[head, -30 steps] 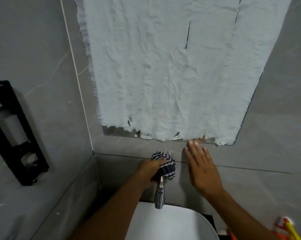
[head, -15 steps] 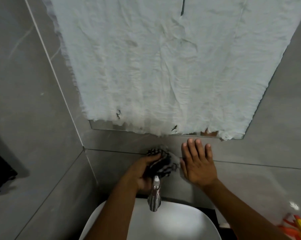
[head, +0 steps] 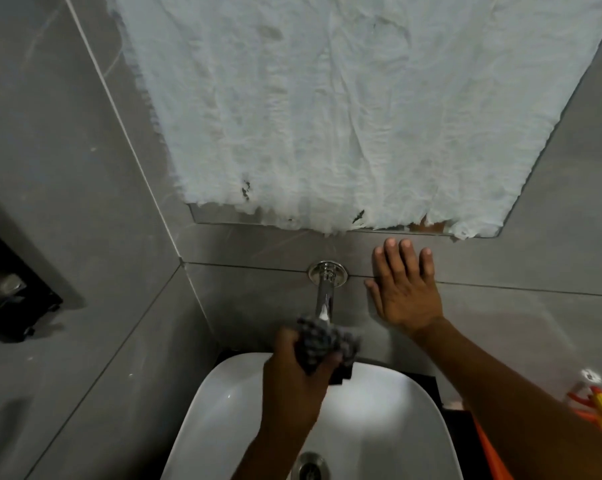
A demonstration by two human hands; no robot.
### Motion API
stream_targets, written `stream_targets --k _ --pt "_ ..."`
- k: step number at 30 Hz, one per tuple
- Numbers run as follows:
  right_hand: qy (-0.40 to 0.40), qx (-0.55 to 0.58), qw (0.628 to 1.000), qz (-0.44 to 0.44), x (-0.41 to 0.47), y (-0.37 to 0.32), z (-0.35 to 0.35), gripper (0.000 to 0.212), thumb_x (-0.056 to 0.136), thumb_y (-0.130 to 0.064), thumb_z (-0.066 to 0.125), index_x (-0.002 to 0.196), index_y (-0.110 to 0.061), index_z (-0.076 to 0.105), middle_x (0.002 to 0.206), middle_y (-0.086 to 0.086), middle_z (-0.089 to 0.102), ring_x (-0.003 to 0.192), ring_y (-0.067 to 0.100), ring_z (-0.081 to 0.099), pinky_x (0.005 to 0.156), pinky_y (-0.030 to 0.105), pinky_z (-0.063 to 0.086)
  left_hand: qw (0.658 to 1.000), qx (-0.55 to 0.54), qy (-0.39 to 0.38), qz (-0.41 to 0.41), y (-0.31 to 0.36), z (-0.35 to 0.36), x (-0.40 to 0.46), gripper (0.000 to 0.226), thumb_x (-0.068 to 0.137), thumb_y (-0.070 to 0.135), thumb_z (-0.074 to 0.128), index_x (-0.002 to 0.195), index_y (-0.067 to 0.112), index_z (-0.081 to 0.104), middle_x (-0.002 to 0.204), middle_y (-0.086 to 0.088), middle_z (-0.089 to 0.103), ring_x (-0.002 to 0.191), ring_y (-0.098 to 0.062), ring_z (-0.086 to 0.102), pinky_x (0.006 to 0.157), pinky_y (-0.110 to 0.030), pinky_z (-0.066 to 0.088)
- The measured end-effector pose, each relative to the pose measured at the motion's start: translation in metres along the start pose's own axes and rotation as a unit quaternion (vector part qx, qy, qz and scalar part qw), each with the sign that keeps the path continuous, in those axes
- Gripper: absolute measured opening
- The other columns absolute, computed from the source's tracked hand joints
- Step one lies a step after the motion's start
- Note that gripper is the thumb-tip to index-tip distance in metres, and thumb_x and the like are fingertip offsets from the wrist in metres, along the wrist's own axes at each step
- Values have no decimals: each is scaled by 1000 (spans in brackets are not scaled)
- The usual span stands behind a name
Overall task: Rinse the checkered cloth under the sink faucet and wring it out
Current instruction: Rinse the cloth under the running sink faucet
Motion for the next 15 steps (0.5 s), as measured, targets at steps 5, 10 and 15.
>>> stream_targets --k 5,10,15 --pt "-2 -6 1000 -4 0 0 0 78 93 -44 52 153 -8 16 165 9 -11 152 29 -9 121 52 -2 936 -309 -80 -149 -35 -1 -11 50 64 3 82 111 8 65 101 -17 78 91 -33 76 67 -36 62" --pt "5 -9 1000 -3 1 -1 -1 77 93 -43 53 152 -8 19 165 9 -10 152 29 -8 121 52 0 981 -170 -29 -87 -23 -1 -7 51 65 36 85 111 26 66 106 8 74 97 -8 70 79 -19 54" --pt "13 -10 1000 -7 -1 -1 2 76 92 -44 53 152 -8 21 165 9 -9 152 29 -7 121 52 -2 999 35 -30 -22 17 5 18 43 83 33 73 121 16 61 108 8 68 95 -4 64 71 -10 46"
Point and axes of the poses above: each hand's wrist, its own x-axis towards the middle knuckle, its own z-axis out of the palm, y = z × x, the point moved 2 cm from there along x, towards the middle knuckle
